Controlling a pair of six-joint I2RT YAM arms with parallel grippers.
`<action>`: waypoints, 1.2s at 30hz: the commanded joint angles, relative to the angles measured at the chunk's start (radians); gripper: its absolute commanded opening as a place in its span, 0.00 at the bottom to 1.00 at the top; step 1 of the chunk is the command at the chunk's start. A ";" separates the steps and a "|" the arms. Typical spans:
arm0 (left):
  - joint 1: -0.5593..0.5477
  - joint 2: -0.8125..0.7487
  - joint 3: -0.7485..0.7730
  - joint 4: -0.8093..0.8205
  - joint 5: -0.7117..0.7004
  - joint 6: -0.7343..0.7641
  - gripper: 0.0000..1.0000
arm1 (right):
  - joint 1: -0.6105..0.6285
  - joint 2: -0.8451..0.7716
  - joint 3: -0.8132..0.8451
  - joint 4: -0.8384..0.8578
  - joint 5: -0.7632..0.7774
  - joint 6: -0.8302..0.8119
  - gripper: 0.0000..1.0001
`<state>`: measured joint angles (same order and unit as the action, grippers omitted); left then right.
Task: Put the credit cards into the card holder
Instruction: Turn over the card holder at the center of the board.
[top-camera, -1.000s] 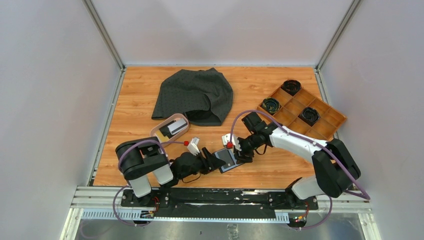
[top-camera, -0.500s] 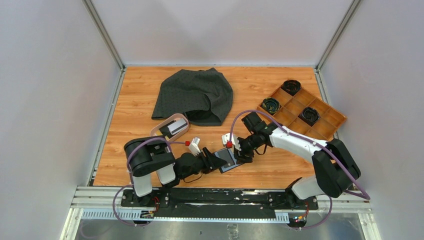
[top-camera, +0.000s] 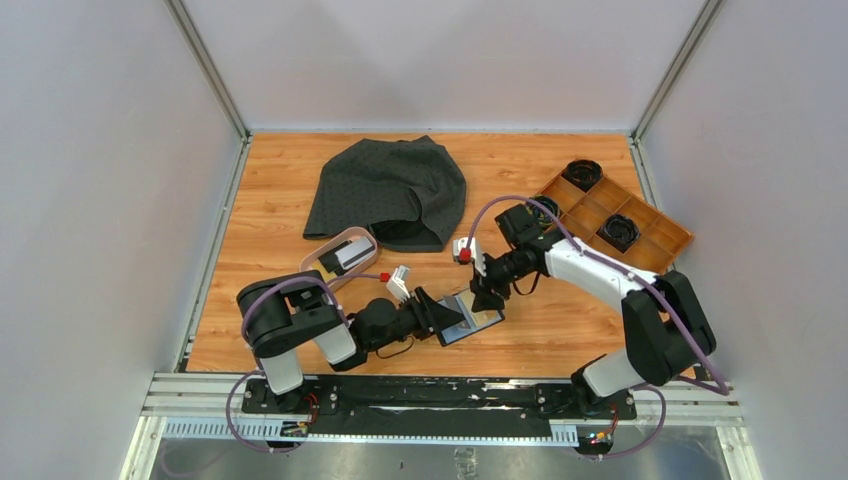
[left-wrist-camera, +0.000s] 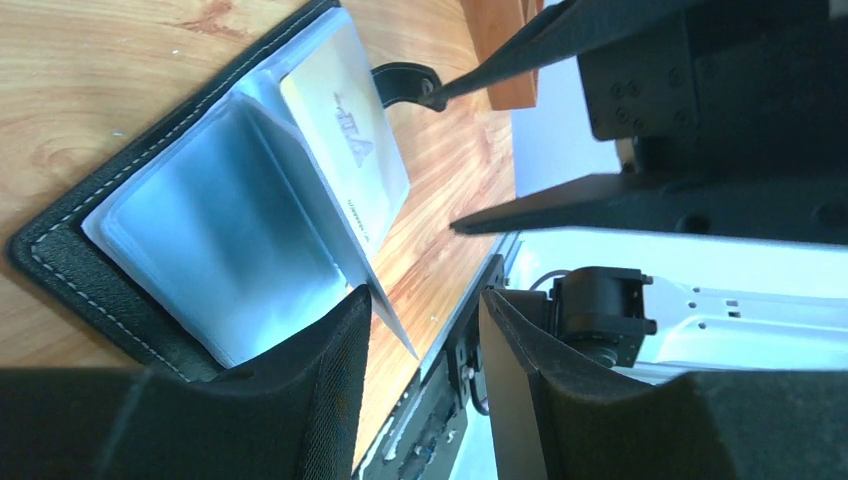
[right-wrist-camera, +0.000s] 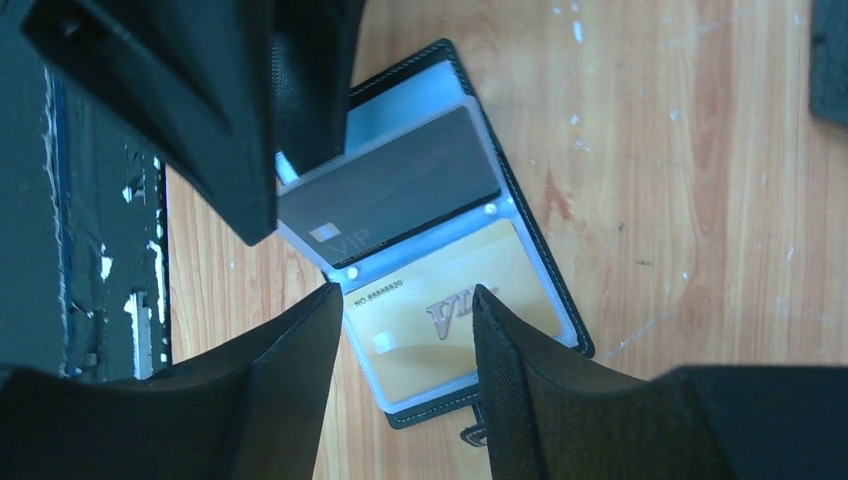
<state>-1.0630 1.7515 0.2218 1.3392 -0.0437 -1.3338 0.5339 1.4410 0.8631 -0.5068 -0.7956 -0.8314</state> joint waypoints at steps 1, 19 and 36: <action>-0.008 0.051 0.018 0.041 0.008 0.025 0.45 | -0.064 0.081 0.064 -0.057 -0.051 0.144 0.52; -0.004 0.084 0.172 -0.099 0.037 0.103 0.45 | -0.115 0.289 0.186 -0.164 -0.106 0.302 0.24; 0.041 0.137 0.307 -0.247 0.117 0.183 0.46 | -0.243 0.146 0.176 -0.122 0.005 0.342 0.31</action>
<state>-1.0336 1.8771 0.5018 1.1542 0.0597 -1.2049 0.3237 1.6421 1.0409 -0.6403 -0.8371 -0.5098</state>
